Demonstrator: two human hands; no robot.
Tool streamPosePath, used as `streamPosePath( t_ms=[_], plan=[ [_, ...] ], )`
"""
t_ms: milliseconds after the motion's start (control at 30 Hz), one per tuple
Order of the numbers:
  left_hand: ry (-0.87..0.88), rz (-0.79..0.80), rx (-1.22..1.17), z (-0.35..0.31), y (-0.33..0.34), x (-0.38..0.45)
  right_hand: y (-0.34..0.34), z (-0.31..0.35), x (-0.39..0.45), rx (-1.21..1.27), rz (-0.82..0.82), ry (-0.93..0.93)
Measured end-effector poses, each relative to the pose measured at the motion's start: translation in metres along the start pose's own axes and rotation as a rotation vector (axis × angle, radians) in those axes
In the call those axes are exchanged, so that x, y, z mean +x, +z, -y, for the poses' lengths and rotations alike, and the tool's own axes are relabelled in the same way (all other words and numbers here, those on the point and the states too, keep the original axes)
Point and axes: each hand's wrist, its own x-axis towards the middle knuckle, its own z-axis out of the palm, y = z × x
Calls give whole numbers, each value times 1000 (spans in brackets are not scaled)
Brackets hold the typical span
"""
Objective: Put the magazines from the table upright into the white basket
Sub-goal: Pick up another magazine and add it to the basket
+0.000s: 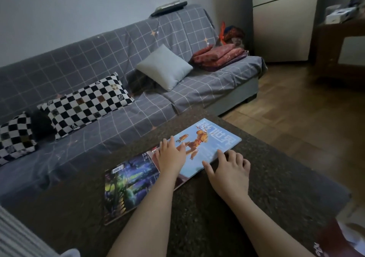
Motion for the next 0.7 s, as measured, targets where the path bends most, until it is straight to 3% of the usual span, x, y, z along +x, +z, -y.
streamPosePath(
  t_ms=[133,433,600,700],
  plan=[
    [3,98,124,1,-1,16,4,-2,0,-26,-8,-14],
    [-168,131,-26,-15,-21,-34,-6,-9,3,112,86,84],
    [-288,145,-309,-15,-37,-76,-30,-28,-12,236,173,102],
    [-332,76,-498,-21,-42,-116,-48,-40,-32,231,187,119]
  ],
)
